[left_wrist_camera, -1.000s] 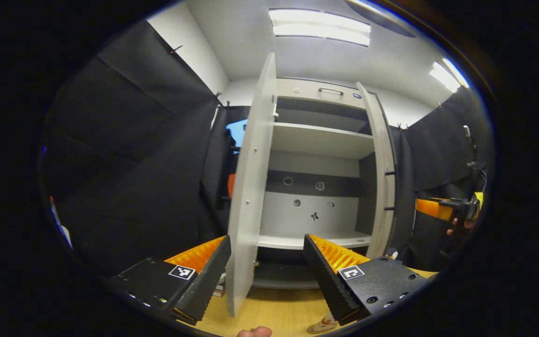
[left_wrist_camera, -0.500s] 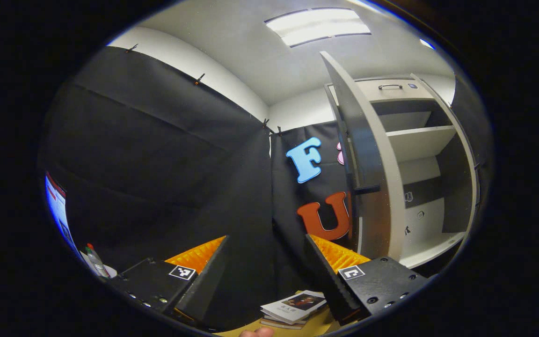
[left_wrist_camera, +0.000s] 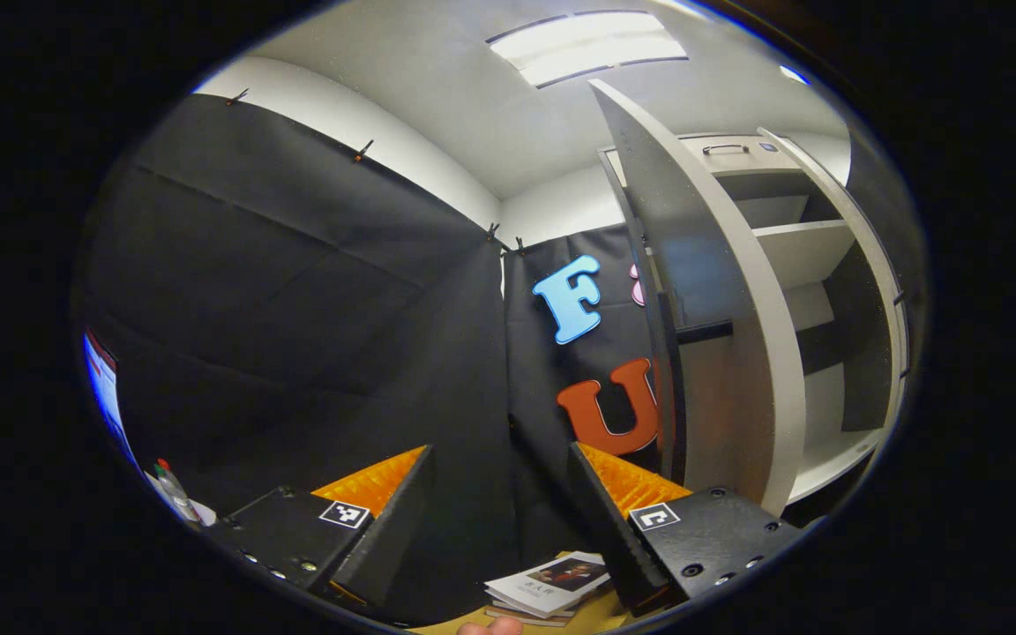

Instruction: Grasp the bottle in the cabinet with the left hand and place it on the coaster, then close the right door with the right hand and the left door with the left hand.

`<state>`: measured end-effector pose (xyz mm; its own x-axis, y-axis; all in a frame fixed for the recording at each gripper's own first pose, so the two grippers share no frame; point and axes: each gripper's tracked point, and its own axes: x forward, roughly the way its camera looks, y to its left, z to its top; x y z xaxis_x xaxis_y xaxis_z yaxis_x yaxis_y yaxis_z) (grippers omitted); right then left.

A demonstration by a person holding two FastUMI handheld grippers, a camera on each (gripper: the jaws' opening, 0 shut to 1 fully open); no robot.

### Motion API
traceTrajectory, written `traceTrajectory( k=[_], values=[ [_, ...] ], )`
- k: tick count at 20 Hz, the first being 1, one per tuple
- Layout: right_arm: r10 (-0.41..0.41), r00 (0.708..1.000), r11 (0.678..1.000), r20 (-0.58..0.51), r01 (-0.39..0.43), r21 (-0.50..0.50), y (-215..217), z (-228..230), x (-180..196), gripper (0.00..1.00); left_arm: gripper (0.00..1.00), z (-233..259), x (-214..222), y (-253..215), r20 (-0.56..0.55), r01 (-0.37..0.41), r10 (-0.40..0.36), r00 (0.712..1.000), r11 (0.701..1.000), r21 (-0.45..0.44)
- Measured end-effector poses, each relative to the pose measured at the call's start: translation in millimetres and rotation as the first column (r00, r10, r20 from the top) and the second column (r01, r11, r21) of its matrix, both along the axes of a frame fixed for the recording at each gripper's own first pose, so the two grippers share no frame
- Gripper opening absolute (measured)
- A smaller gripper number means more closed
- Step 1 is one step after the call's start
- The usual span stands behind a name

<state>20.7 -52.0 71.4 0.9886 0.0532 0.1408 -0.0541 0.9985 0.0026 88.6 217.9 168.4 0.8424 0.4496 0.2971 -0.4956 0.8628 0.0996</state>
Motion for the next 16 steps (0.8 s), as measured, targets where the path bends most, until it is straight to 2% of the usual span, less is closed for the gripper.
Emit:
traceTrajectory(
  k=[2,5,6,7,8,9,12,14,16],
  values=[
    [0.009,1.000,1.000,0.002,-0.009,0.004,2.2,1.6,0.0,0.99,0.90,-4.2,11.0,-26.0,-0.013,0.061,-0.062,0.998,0.998,-0.031],
    [0.001,1.000,1.000,0.004,-0.001,-0.005,-0.2,4.1,-3.5,0.99,0.90,-5.1,22.2,-71.1,-0.009,0.155,-0.155,0.988,0.988,-0.024],
    [-0.006,1.000,1.000,0.006,0.006,-0.007,-3.3,4.6,-5.5,0.99,0.97,-5.6,28.9,-86.9,-0.006,0.193,-0.194,0.981,0.981,-0.021],
    [-0.015,1.000,1.000,0.006,0.015,-0.010,-6.7,5.4,-7.7,0.99,0.97,-5.8,36.9,-101.3,-0.005,0.226,-0.226,0.974,0.974,-0.023],
    [-0.027,1.000,1.000,0.010,0.028,-0.012,-10.8,5.9,-11.9,0.99,0.90,-5.5,45.6,-113.4,-0.011,0.261,-0.261,0.965,0.965,-0.017],
    [-0.043,0.999,0.999,0.017,0.043,-0.013,-16.1,7.4,-15.4,0.99,0.96,-4.7,51.9,-125.4,-0.015,0.288,-0.288,0.957,0.958,-0.008],
    [-0.078,0.997,0.997,0.020,0.078,-0.001,-28.0,7.6,-24.9,0.99,0.95,-0.6,59.1,-143.7,-0.005,0.321,-0.321,0.947,0.947,0.018],
    [-0.095,0.995,0.995,0.018,0.095,0.011,-33.7,6.6,-28.5,0.99,0.95,-4.0,62.9,-161.6,-0.010,0.366,-0.366,0.931,0.931,0.012],
    [-0.099,0.995,0.995,0.016,0.098,0.025,-34.9,4.9,-27.8,0.99,0.96,-5.2,58.0,-162.6,-0.017,0.379,-0.379,0.925,0.925,-0.005]
  ],
)
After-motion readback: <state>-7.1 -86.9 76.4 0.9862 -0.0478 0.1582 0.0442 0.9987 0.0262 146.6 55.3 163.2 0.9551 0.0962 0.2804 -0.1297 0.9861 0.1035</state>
